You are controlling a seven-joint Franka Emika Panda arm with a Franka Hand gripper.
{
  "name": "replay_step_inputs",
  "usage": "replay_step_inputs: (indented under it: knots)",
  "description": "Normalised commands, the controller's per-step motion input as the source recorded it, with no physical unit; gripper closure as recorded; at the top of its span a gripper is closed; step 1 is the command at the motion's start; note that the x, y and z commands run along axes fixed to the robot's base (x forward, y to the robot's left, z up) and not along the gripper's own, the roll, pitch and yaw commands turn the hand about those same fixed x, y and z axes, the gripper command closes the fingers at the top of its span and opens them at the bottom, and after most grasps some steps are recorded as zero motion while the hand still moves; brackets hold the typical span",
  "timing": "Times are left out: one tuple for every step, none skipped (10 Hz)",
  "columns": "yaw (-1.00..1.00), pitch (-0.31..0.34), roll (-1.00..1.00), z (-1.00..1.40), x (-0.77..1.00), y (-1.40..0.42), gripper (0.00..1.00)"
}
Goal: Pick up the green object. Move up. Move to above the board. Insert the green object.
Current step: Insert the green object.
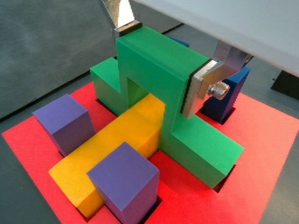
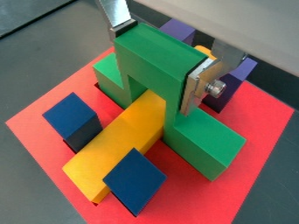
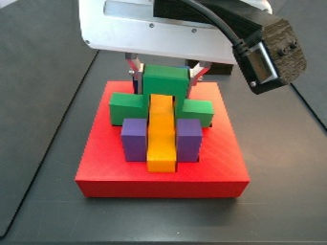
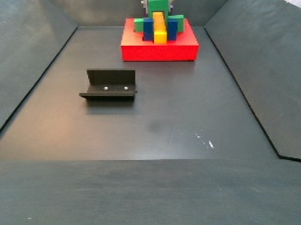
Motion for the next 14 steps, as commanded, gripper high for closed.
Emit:
replay_step_inputs:
  knots:
    - [0.06,0.024,0.00,-0.34,0.47,0.20,1.00]
    - [-0.01,0.163,0.07,-0.14,0.54,0.01,1.00]
    - [-0.08,0.313,0.10,-0.08,0.55,0.00,1.00]
    - [-0.16,0.214,0.09,-0.16,0.40,0.00,1.00]
    - [-0.12,0.047,0.05,-0.44,0.21,-0.08,1.00]
    - [-0.07,0.000,0.00,-0.85,0.14,0.00,1.00]
    - [-0.03,-0.037,0.00,-1.00,0.03,-0.11,1.00]
    - [0.00,-0.064,0.00,-1.00,0.08,-0.11,1.00]
    - [0.00,-0.093,0.00,-1.00,0.00,-0.13,1.00]
    - [0.00,-0.073,-0.14,-0.83,0.00,-0.10,1.00]
    - [0.00,-0.056,-0.21,-0.62,0.00,0.00,1.00]
    - [0.00,0.029,-0.03,-0.04,0.03,0.00,1.00]
    - [0.00,0.000,-0.01,0.00,0.00,0.00,1.00]
    - [0.00,-0.287,-0.06,-0.17,0.00,0.00,1.00]
